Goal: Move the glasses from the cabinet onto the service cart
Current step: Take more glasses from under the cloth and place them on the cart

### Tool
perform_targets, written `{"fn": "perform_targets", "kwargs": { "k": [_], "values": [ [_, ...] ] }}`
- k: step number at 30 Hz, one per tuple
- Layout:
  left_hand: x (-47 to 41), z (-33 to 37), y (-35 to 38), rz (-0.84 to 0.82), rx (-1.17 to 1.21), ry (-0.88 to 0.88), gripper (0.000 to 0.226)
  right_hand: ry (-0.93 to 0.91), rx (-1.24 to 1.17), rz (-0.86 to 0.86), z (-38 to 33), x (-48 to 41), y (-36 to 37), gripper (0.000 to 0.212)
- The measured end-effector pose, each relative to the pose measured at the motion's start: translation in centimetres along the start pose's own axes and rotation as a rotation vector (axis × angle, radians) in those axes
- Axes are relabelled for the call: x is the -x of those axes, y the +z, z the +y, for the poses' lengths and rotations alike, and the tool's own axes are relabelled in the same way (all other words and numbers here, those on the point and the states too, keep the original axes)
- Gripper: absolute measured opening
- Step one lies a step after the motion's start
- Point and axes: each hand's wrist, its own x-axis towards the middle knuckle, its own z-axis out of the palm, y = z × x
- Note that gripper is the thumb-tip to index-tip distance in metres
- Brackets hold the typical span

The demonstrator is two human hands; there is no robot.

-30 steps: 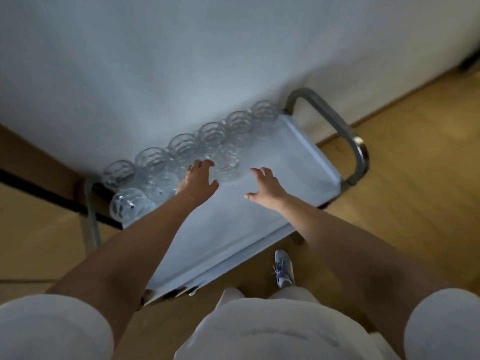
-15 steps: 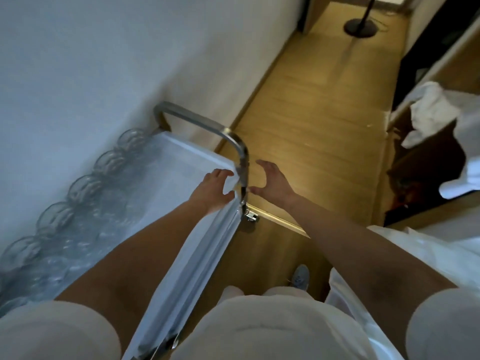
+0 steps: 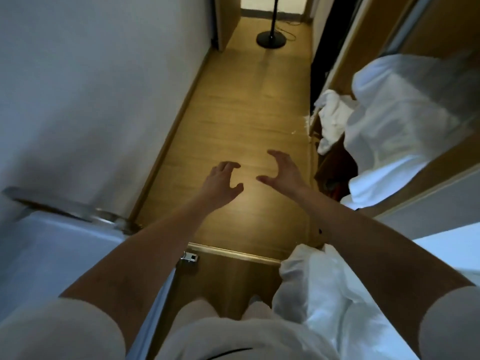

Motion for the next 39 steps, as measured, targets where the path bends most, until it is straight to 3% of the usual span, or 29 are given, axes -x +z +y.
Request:
{"fn": "perform_targets", "kwargs": {
  "k": [11, 20, 24, 30, 39],
  "values": [
    [-19.6, 8.0, 4.5, -0.206, -0.056, 0.249, 0.057, 0.197, -0.060, 0.156, 11.1, -7.1, -8.9, 0.079],
    [-42.1, 19.5, -1.6, -0.237, -0.080, 0.578, 0.058, 0.314, -0.055, 0.561, 12.0, -22.0, -23.8, 0.079],
    [-49.6, 26.2, -2.6, -0.236, -0.057, 0.707, 0.057, 0.387, -0.005, 0.706, 13.8, -24.5, -29.4, 0.080],
    [-53.0, 36.4, 2.0, -0.386, -0.058, 0.957, 0.055, 0.515, 0.097, 0.834, 18.6, -21.6, -36.2, 0.075],
    [-53.3, 49.0, 9.0, -0.535, -0.074, 1.155, 0.065, 0.643, 0.123, 1.037, 25.3, -15.1, -42.1, 0.073]
  ]
}}
